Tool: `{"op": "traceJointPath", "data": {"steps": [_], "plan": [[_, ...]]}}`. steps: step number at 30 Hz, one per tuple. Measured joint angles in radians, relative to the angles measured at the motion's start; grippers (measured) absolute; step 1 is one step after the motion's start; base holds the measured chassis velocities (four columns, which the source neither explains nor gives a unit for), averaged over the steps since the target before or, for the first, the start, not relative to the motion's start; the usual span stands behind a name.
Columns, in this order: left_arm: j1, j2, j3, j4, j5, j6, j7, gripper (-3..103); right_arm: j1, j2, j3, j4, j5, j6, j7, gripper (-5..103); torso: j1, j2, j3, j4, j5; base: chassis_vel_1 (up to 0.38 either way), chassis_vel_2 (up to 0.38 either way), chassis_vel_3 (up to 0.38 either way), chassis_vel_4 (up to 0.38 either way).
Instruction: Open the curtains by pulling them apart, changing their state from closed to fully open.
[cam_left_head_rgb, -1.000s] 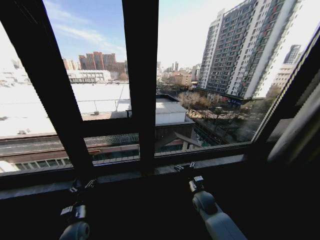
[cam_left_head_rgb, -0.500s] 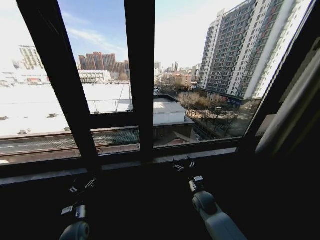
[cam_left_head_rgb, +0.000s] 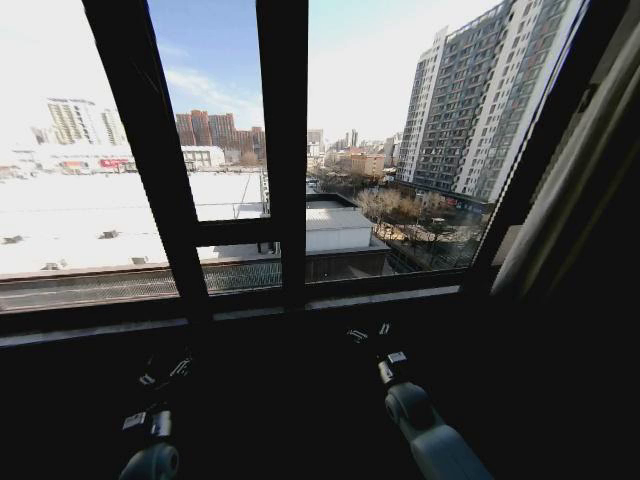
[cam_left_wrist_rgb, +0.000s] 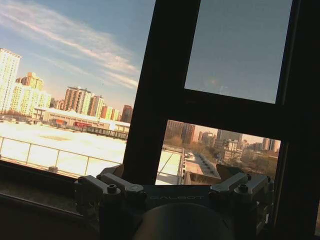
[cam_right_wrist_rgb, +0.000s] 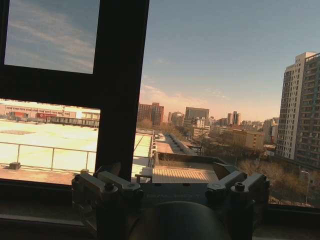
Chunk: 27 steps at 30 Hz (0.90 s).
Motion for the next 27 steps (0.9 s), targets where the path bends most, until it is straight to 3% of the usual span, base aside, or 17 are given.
{"op": "traceJointPath", "data": {"steps": [17, 27], "plan": [[0.000, 0.000, 0.001, 0.000, 0.000, 0.000, 0.000, 100, 0.000, 0.000, 0.001, 0.000, 0.000, 0.000, 0.000, 100, -0.001, 0.000, 0.000, -0.0007, 0.0007, -0.152, -0.131, 0.165, 0.130], [0.000, 0.000, -0.001, 0.000, 0.000, 0.000, 0.000, 100, 0.000, 0.000, 0.000, 0.000, 0.000, 0.000, 0.000, 100, -0.001, 0.000, 0.000, 0.0000, 0.0000, 0.049, -0.016, -0.035, 0.019]]}}
